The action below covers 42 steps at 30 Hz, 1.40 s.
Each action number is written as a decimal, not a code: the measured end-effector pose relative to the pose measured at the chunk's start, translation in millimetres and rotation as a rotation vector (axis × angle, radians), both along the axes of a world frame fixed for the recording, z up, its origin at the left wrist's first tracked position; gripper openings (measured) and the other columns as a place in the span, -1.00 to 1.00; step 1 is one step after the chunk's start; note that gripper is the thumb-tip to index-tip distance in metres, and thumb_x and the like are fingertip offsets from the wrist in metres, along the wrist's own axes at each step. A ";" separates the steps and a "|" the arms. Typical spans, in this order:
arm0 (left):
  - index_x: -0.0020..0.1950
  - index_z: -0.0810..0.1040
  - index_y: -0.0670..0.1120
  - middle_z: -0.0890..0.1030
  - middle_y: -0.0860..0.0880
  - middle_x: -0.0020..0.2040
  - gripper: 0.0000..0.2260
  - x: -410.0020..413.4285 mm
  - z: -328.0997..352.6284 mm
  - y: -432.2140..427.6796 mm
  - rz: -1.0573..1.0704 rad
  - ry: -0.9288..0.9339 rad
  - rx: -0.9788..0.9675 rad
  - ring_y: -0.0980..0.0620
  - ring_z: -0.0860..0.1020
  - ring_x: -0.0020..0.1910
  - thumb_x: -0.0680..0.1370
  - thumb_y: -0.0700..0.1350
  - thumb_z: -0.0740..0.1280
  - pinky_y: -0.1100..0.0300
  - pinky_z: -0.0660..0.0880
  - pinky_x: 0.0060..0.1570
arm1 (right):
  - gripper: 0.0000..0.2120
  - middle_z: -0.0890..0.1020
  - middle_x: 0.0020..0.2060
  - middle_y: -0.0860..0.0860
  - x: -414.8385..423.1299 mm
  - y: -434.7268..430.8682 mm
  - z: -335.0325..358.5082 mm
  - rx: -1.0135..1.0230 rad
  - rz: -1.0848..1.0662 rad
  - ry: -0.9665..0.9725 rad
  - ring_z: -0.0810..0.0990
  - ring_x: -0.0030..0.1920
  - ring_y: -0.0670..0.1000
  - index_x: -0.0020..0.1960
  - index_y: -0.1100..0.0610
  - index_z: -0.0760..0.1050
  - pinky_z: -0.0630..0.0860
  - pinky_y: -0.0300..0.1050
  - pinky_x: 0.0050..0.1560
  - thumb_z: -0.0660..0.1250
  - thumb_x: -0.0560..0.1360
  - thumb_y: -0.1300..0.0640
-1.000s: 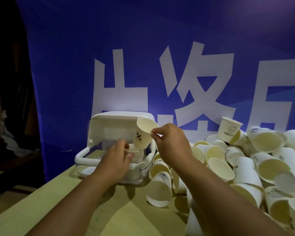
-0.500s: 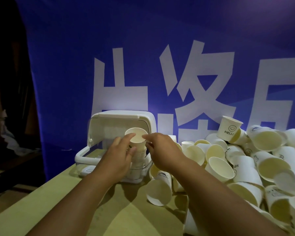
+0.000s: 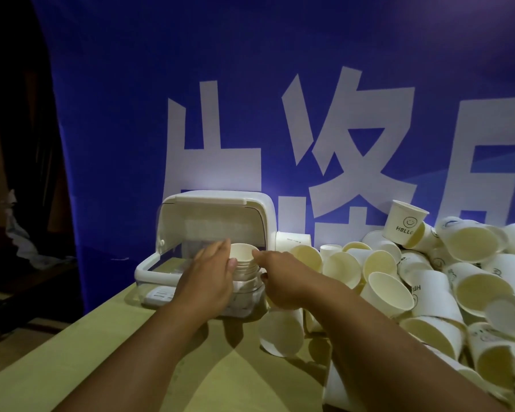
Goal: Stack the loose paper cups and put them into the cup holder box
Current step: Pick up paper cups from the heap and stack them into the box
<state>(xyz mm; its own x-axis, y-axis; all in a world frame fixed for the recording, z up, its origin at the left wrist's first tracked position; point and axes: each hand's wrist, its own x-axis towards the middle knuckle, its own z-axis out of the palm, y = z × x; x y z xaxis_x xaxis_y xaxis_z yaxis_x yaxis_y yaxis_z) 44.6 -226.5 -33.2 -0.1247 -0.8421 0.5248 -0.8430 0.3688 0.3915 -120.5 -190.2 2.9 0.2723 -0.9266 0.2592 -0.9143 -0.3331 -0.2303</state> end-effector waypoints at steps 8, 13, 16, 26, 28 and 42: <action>0.54 0.28 0.09 0.36 0.07 0.49 -0.59 1.3 8.2 14.1 0.005 -0.080 -0.098 0.02 0.31 0.44 0.69 0.08 0.15 -0.03 0.37 0.42 | -0.60 0.61 0.23 0.00 -16.2 14.2 26.1 -0.050 -0.062 -0.288 0.61 0.11 0.01 0.40 -0.01 0.45 0.51 -0.19 0.05 0.34 0.58 0.17; 0.18 0.52 0.13 0.48 0.16 0.15 -0.83 -28.8 22.9 38.7 -0.132 -0.018 -0.281 0.12 0.40 0.15 0.59 0.03 0.34 0.16 0.41 0.18 | -0.93 0.68 -0.14 -0.03 -51.8 36.9 61.1 -0.256 -0.246 -0.422 0.62 -0.19 -0.09 -0.01 0.07 0.66 0.55 -0.27 -0.17 0.41 0.54 0.13; 0.10 0.54 0.14 0.48 0.19 0.05 -0.88 -52.5 32.8 52.3 -0.258 0.003 -0.237 0.15 0.45 0.06 0.57 0.03 0.37 0.17 0.49 0.06 | -0.93 0.63 -0.28 -0.05 -81.8 56.0 74.9 -0.336 -0.357 -0.497 0.60 -0.29 -0.10 -0.13 0.04 0.63 0.46 -0.27 -0.34 0.42 0.52 0.07; 0.28 0.48 0.12 0.47 0.14 0.25 -0.73 -157.0 79.2 61.9 -0.454 -0.151 -0.017 0.07 0.50 0.13 0.59 0.04 0.36 0.19 0.50 0.09 | -0.89 0.59 -0.17 0.07 -207.2 97.3 86.4 -0.268 -0.777 -0.152 0.56 -0.15 0.08 -0.10 0.16 0.55 0.58 -0.06 -0.10 0.39 0.44 0.11; 0.38 0.45 0.09 0.39 0.13 0.42 -0.66 -185.1 86.6 56.8 -0.466 -0.185 -0.027 0.03 0.46 0.29 0.61 -0.01 0.36 0.14 0.46 0.22 | -0.82 0.58 0.01 0.09 -233.3 99.8 80.0 -0.159 -0.811 0.033 0.49 0.02 0.10 -0.07 0.14 0.50 0.48 -0.04 0.12 0.36 0.45 0.03; 0.47 0.38 -0.10 0.19 -0.03 0.58 -0.51 -308.9 104.1 15.1 -0.433 -0.522 -0.027 -0.13 0.43 0.35 0.55 -0.29 0.35 0.00 0.51 0.20 | -0.50 0.54 0.15 -0.03 -291.8 102.4 54.8 -0.123 -0.695 0.052 0.50 0.07 0.00 0.31 0.05 0.44 0.49 -0.12 0.11 0.47 0.44 -0.04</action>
<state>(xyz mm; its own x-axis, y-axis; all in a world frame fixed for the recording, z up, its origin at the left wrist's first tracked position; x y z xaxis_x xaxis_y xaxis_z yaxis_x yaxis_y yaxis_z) -264.2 -211.3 70.9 -0.6906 -0.6464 0.3245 -0.6931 0.7197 -0.0414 -412.2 -87.8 57.7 -0.3565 -0.8553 0.3759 -0.9336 0.3106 -0.1787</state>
